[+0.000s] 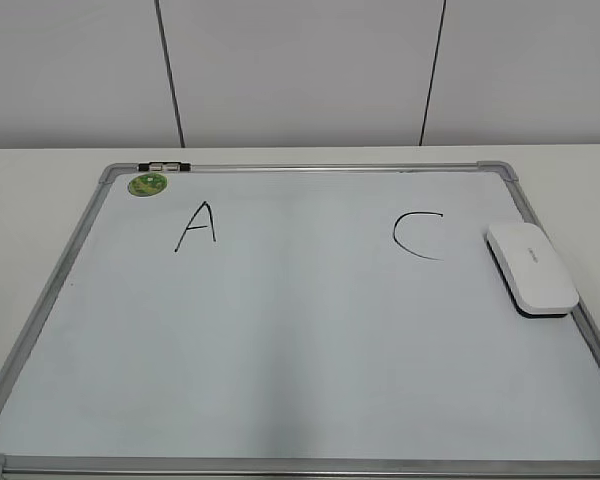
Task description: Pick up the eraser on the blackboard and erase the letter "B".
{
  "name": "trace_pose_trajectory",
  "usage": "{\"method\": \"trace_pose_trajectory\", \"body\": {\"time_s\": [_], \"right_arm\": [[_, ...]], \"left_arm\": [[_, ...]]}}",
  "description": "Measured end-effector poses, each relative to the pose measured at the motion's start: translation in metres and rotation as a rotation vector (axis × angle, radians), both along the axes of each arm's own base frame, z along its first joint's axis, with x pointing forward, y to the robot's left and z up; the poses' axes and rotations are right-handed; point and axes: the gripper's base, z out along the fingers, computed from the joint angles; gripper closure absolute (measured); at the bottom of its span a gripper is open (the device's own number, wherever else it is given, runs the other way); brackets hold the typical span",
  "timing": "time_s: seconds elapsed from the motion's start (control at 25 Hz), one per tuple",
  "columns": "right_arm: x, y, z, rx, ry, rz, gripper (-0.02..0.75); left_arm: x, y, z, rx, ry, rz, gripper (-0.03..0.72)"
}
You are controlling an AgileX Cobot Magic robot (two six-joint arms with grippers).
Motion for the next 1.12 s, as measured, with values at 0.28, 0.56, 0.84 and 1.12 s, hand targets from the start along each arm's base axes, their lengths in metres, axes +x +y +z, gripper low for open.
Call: {"method": "trace_pose_trajectory", "body": {"time_s": [0.28, 0.56, 0.84, 1.12], "right_arm": [[0.000, 0.000, 0.000, 0.000, -0.002, 0.000, 0.147], [0.000, 0.000, 0.000, 0.000, -0.002, 0.000, 0.147], [-0.002, 0.000, 0.001, 0.002, -0.019, -0.002, 0.147], [-0.022, 0.000, 0.004, 0.005, -0.157, -0.002, 0.147]], "left_arm": [[0.000, 0.001, 0.000, 0.016, -0.003, 0.002, 0.272], [0.000, 0.001, 0.000, 0.016, -0.003, 0.002, 0.272], [-0.002, 0.001, 0.001, 0.015, -0.016, -0.002, 0.272], [-0.016, 0.004, 0.006, 0.005, -0.114, 0.022, 0.272]]}}
